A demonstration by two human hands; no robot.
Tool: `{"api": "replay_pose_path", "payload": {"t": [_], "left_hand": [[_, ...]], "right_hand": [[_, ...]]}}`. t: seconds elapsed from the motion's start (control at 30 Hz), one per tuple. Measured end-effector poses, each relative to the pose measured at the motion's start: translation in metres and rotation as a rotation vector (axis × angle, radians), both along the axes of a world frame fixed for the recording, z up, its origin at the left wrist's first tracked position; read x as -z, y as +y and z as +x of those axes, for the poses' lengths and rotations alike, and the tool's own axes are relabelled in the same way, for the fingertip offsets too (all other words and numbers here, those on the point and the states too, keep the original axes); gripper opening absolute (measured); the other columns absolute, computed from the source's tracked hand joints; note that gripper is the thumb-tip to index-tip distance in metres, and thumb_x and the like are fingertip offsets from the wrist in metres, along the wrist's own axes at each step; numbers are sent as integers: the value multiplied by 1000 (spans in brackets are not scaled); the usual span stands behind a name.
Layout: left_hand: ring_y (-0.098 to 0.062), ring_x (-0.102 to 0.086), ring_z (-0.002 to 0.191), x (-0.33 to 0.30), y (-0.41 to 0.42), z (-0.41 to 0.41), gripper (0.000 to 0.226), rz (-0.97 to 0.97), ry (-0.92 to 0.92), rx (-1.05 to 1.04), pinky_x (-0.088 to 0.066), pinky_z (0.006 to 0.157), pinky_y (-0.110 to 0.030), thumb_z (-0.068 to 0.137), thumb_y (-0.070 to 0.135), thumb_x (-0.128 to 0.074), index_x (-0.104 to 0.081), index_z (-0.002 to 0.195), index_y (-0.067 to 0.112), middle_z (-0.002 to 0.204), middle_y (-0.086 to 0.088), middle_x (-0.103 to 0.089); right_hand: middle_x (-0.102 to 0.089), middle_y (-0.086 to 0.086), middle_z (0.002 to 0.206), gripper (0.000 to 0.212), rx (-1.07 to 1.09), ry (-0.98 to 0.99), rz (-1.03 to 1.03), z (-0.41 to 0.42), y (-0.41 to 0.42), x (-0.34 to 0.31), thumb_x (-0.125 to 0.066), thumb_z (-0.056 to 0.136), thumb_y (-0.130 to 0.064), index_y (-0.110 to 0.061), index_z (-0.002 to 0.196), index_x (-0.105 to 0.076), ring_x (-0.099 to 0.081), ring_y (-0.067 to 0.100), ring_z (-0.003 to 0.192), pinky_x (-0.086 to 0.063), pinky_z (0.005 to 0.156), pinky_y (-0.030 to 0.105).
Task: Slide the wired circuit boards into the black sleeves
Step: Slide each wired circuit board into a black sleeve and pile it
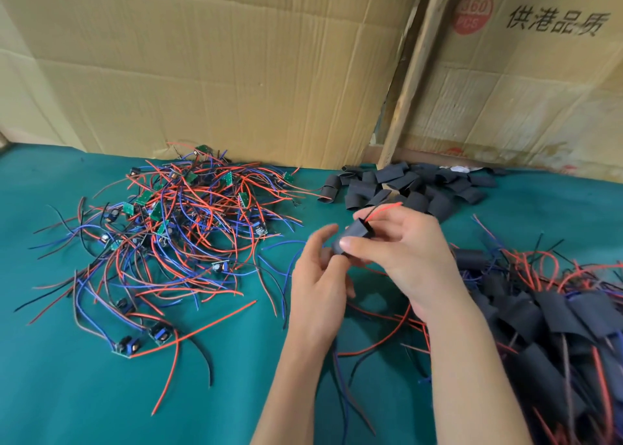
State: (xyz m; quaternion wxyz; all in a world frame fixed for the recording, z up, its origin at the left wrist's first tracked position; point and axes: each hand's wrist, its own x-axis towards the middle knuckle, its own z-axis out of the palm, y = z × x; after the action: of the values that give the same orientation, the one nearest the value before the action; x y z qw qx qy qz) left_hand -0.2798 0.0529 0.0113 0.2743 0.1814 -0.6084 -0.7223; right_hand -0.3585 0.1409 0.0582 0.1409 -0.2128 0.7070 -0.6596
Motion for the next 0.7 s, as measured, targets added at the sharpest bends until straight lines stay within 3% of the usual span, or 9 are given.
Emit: {"api": "replay_pose_path", "payload": {"t": [0.07,0.17,0.3,0.4,0.53,0.6,0.7], "left_hand": [[-17,-52,53,1,-1,-1,49,17,-19,-14,-41,51,-19,79,20,-47,-53,126,29,72,11,-60],[-19,-57,55,3,-1,-1,54,1,-25,-6,-43,51,-20,75,24,-43,-48,128,34,87,11,-61],[-19,-66,64,1,-2,1,56,-12,-4,28,-44,52,-19,73,18,-41,-48,126,33,91,20,-66],[-25,-73,76,0,-4,0,55,56,32,48,-50,57,-26,71,10,-45,-53,124,21,101,2,-68],[-23,-76,76,3,-3,0,22,74,42,35,-56,62,-26,86,-2,-65,-64,106,9,85,-9,-70],[-22,-75,73,5,-4,-1,11,78,48,34,-55,61,-24,91,-2,-66,-68,95,8,80,-11,-73],[-18,-74,70,4,-6,0,12,117,83,15,-54,59,-21,94,0,-65,-72,92,9,81,-10,-75]], "right_hand": [[-79,6,89,32,-23,51,85,-2,-1,4,-89,69,-2,-14,95,-75,-75,21,82,-62,81,41],[-80,3,89,20,-107,96,174,0,-3,6,-83,74,-3,-12,91,-76,-76,26,90,-60,90,49],[-78,1,78,14,-39,155,153,0,-2,8,-81,76,-4,-15,81,-75,-74,19,74,-60,71,41],[-74,0,67,15,96,188,36,-4,1,6,-80,80,-1,-16,79,-75,-61,10,58,-48,57,25],[-67,-5,59,26,255,121,-188,-9,6,1,-77,83,2,-22,72,-74,-55,7,53,-45,53,18],[-67,-5,59,31,262,121,-190,-9,8,-1,-78,83,0,-28,69,-76,-55,7,53,-45,53,17],[-69,-2,61,24,205,133,-103,-10,11,-2,-80,81,-3,-25,74,-77,-56,7,53,-46,51,18]]}}
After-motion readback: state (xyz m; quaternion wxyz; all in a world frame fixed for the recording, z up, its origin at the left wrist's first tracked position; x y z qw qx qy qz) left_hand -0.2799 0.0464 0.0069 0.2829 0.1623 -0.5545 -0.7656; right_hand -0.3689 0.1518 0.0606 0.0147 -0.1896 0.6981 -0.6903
